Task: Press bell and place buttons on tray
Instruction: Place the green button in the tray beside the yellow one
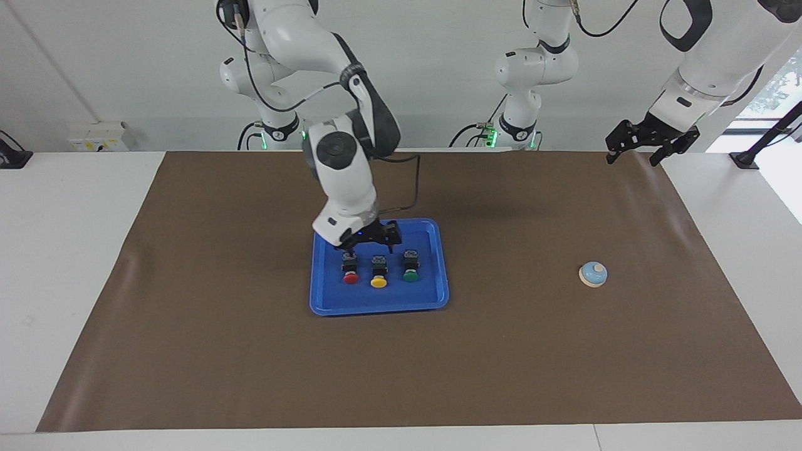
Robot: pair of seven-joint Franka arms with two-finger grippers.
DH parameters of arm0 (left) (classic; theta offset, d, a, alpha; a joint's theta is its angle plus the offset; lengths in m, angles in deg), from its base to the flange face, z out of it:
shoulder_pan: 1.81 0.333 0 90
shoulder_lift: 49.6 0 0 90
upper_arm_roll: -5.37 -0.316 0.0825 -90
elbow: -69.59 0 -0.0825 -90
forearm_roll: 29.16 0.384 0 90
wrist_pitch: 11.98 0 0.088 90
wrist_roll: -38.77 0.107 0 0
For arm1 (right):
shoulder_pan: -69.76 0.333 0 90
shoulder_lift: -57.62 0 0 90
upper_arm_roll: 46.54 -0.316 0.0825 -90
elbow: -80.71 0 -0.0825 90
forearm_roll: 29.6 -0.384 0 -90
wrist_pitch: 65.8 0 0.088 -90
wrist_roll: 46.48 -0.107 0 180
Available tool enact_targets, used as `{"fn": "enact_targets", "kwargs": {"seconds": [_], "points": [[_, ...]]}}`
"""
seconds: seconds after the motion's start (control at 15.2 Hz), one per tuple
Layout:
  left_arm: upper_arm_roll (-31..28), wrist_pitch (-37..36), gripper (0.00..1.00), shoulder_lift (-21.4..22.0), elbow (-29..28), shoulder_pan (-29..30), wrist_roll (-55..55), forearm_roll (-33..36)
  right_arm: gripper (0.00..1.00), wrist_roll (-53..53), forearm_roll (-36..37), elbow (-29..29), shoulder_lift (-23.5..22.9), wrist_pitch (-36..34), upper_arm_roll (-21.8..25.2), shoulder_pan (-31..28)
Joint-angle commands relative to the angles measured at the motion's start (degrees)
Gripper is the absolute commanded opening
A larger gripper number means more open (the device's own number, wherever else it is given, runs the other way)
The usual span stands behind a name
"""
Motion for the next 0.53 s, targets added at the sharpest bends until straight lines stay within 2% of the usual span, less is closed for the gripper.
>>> {"fn": "enact_targets", "kwargs": {"seconds": [0.0, 0.13, 0.33, 0.46], "points": [[-0.23, -0.74, 1.0, 0.38, 0.46, -0.11, 0.53, 0.04, 1.0, 3.73, 1.09, -2.45, 7.62, -10.08, 0.24, -6.57], [-0.23, -0.74, 1.0, 0.38, 0.46, -0.11, 0.53, 0.04, 1.0, 10.23, 4.32, -2.45, 11.4, -16.76, 0.33, -9.91], [-0.23, -0.74, 1.0, 0.38, 0.46, -0.11, 0.53, 0.04, 1.0, 11.4, 7.68, -2.54, 16.06, -22.3, 0.33, -12.65], [-0.23, -0.74, 1.0, 0.38, 0.46, -0.11, 0.53, 0.04, 1.0, 12.97, 7.77, -2.89, 17.47, -24.34, -0.02, -14.93]]}}
